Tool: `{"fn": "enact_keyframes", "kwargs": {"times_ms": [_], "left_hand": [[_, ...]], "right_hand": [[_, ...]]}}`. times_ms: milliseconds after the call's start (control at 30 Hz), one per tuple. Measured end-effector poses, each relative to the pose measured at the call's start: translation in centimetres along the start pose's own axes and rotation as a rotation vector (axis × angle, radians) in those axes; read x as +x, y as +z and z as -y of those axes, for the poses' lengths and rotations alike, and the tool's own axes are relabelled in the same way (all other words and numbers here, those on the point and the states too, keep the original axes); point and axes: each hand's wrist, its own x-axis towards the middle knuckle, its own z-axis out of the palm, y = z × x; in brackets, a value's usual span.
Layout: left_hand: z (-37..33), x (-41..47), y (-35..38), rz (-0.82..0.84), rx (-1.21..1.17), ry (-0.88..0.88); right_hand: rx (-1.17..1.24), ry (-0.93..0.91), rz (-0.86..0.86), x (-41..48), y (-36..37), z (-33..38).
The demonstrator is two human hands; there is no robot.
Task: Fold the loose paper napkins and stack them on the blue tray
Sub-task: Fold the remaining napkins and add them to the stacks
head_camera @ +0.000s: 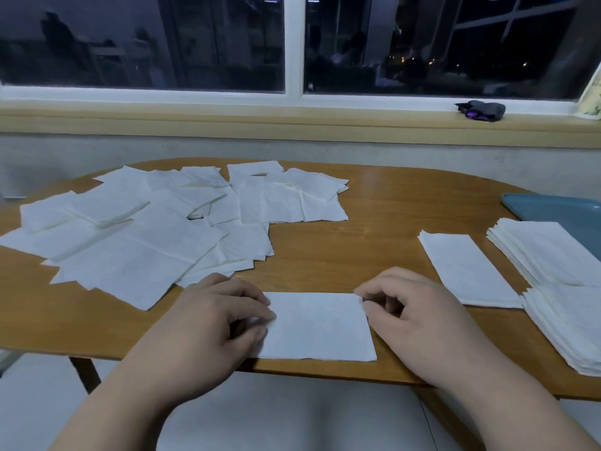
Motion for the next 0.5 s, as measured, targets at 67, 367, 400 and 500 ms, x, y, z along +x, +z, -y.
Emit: {"fn": "enact_keyframes", "kwargs": {"times_ms": [67,367,400,500], "left_hand": [[0.4,0.0,-0.2,-0.007,-0.021,-0.024],[1.7,0.4,-0.2,-0.028,-0.119,-0.048],[1.8,0.4,-0.2,-0.027,-0.128,-0.051],[1.9,0.5,-0.2,-0.028,-0.150,-0.056]], "right_hand": [[-0.019,-0.003,0.018,2.0,0.1,1.3],[-0.183,0.038,0.049,14.7,3.2,3.6],[-0.209,0.048,0.055,15.8,3.8,3.3],[-0.279,0.070,0.071,18.5,5.5,2.4]]}}
